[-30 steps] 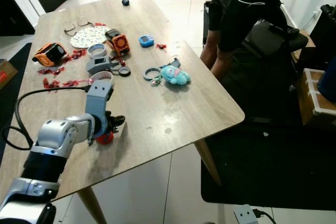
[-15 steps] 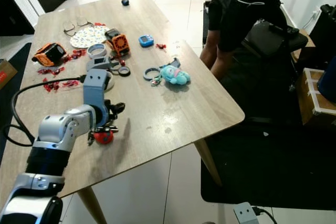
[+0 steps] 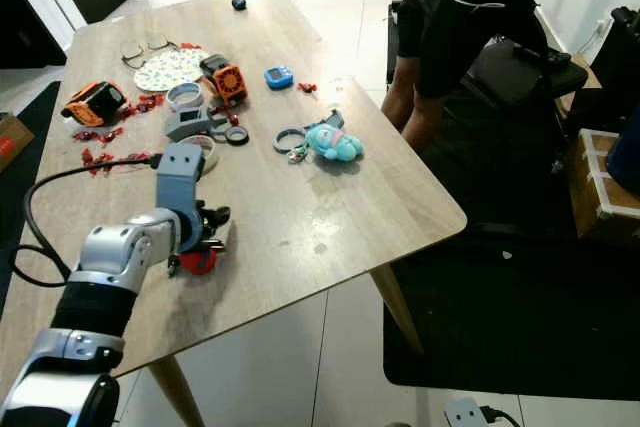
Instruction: Hang keys on a hook
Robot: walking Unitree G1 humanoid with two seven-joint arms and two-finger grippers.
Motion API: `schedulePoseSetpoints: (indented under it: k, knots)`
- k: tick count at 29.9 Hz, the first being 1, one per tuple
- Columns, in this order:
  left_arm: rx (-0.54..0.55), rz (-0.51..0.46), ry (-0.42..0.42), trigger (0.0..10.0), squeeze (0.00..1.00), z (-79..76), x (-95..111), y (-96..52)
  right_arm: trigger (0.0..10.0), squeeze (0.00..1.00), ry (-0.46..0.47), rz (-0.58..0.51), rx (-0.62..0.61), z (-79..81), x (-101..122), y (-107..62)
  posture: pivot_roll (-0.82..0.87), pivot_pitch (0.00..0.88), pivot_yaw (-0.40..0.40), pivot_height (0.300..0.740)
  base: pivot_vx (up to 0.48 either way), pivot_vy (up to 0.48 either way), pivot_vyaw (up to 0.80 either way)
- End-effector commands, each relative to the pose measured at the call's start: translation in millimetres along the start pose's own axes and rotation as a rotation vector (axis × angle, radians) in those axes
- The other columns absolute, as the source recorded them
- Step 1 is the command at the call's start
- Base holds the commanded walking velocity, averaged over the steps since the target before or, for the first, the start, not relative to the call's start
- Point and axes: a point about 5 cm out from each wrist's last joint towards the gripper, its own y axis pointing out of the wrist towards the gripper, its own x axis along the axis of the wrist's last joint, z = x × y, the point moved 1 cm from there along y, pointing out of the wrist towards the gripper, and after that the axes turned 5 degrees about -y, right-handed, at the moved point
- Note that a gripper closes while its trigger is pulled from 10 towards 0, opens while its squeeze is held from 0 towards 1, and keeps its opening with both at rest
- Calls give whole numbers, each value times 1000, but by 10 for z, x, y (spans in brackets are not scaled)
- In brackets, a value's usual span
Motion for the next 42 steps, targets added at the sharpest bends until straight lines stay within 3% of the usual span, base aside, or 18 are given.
schedulePoseSetpoints:
  k: [1, 2, 3, 9, 13, 16, 23, 26, 28, 36, 42]
  knots:
    - [31, 7, 25, 10000, 969, 98, 31, -17, 10000, 0, -1, 6, 17, 67, -37, 3, -129, 120, 137, 740, 0, 0, 0]
    - [28, 9, 31, 10000, 180, 94, 36, -20, 10000, 0, -1, 6, 16, 65, -36, 3, -129, 120, 137, 740, 0, 0, 0]
    - [23, 15, 48, 10000, 0, 94, 37, -25, 10000, 0, -1, 6, 15, 62, -32, 3, -129, 120, 137, 740, 0, 0, 0]
    - [47, 36, 87, 10000, 0, 182, 9, -18, 10000, 0, -3, 1, 11, 41, 5, 5, -130, 120, 134, 740, 0, 0, 0]
    - [121, 59, 199, 10000, 0, 310, -12, -12, 10000, 0, -4, -1, 14, 42, 17, 6, -130, 120, 134, 740, 0, 0, 0]
    - [129, 76, 219, 10000, 0, 338, -28, -12, 10000, 0, -4, -1, 14, 43, 17, 7, -130, 123, 133, 740, 0, 0, 0]
    - [123, 129, 239, 10000, 0, 447, -71, -35, 10000, 0, -3, 0, 11, 37, 21, 7, -130, 123, 133, 740, 0, 0, 0]
    - [84, 165, 243, 10000, 0, 452, -105, -51, 10000, 0, -3, 1, 10, 34, 19, 6, -130, 123, 133, 740, 0, 0, 0]
    - [-2, 212, 208, 10000, 0, 440, -163, -95, 10000, 0, -3, 4, 11, 35, 5, 5, -130, 129, 135, 740, 0, 0, 0]
    - [-78, 273, 189, 10000, 0, 513, -214, -187, 10000, 0, -5, 6, 10, 24, -10, 2, -126, 129, 134, 740, 0, 0, 0]
    - [-11, 276, 207, 10000, 0, 639, -219, -180, 10000, 0, -9, 3, 13, 29, -2, 3, -125, 129, 136, 740, 0, 0, 0]
